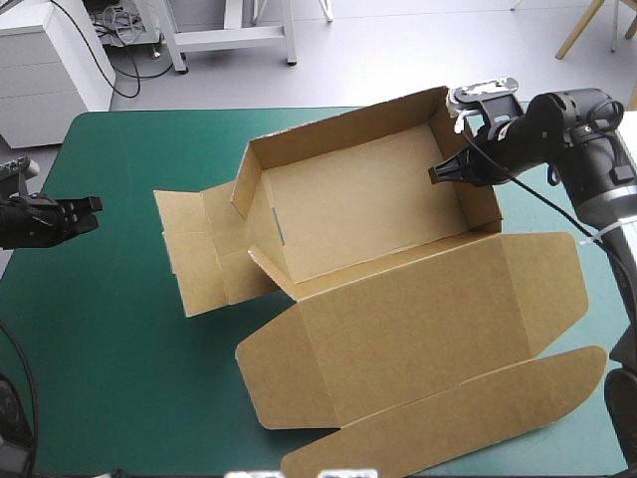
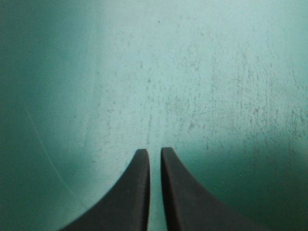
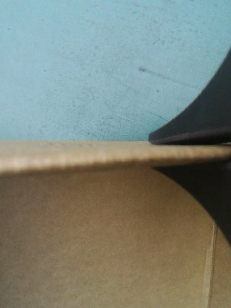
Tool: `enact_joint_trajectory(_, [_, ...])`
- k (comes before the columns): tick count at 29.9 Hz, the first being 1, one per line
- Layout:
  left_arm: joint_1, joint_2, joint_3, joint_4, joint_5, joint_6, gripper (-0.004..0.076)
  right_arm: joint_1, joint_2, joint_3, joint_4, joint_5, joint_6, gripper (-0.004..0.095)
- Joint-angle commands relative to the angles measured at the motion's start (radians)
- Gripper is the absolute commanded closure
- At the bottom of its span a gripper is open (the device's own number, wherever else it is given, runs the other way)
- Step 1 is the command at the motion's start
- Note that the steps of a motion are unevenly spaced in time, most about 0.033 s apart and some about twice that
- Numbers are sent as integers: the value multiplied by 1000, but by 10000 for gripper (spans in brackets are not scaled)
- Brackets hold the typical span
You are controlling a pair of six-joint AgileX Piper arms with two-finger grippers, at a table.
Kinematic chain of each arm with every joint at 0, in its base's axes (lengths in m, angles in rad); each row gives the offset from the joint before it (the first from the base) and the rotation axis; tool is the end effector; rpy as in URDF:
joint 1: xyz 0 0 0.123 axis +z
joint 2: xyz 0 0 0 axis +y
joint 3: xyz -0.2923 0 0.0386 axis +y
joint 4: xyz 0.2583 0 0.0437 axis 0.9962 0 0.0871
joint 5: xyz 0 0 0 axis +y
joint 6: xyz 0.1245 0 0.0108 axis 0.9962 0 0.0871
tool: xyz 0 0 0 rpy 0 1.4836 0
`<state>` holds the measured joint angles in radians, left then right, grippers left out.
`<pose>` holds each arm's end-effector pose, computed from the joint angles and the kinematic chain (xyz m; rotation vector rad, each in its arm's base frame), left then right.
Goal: Fold the box
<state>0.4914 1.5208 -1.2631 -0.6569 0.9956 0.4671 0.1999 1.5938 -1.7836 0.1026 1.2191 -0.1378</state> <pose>0.3280 0.1029 0.2999 -0.3405 2.4484 -0.4730 0.3544 0.0841 0.4055 -0.4172 2.4774 0.1608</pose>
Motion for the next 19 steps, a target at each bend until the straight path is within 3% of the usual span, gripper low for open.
enact_joint_trajectory(1, [2, -38, -24, -40, -25, 5, 531, -8, -50, -56, 71, -56, -17, 927])
enact_joint_trajectory(5, [2, -38, -24, -43, -5, 5, 264, -8, -50, -76, 134, -61, -42, 927])
enact_joint_trajectory(7, [2, -38, -24, -54, 11, 5, 180, -8, -50, -82, 159, -61, -53, 927])
enact_joint_trajectory(12, [2, -26, 13, -206, 38, 63, 160, -8, -50, -83, 238, -102, -86, 927])
enact_joint_trajectory(19, [2, -28, 221, -533, 149, 385, 160, -8, -50, -84, 273, -166, -128, 927])
